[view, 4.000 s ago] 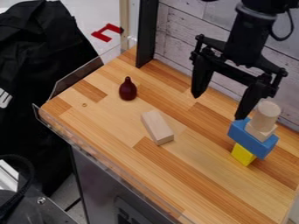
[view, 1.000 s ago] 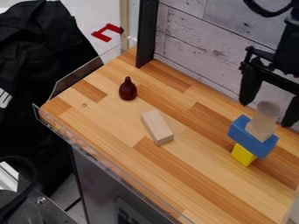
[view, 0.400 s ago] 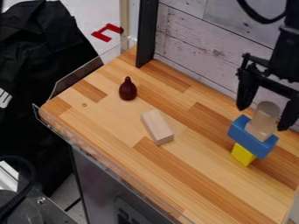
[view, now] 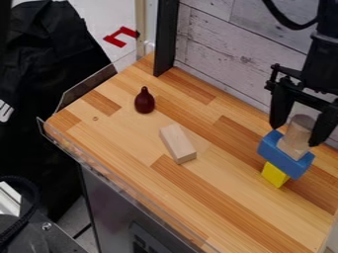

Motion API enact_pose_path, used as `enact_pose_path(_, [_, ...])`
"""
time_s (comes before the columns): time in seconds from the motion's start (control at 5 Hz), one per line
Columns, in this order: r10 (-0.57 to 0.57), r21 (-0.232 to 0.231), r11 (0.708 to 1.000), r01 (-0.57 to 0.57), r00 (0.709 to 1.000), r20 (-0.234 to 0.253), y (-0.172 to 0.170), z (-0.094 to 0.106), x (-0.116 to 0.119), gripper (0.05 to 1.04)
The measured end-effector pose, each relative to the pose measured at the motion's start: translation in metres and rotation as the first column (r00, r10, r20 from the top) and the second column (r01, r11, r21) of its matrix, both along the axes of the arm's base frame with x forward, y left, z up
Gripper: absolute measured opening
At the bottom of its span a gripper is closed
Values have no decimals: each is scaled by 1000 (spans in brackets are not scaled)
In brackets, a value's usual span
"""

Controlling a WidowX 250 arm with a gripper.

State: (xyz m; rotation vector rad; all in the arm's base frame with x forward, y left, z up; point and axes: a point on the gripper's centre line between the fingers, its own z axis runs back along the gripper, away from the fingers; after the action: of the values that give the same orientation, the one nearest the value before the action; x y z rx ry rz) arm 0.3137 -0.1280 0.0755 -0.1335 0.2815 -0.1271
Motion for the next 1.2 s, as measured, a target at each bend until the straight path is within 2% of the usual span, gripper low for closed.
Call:
enact_pose_path(0.2, [0,-1,1000,0,1000,0,0,-1,-1,497])
enact_pose_path(0.6, [12,4,1000,-12,1000,4,1,-1,-3,497])
enact_pose_path(1.0, [19,-2,1000,-19,997,69,3,19,-3,497])
enact_pose_path(1.2, [22,1,1000,-22,997,74,4,21,-3,497])
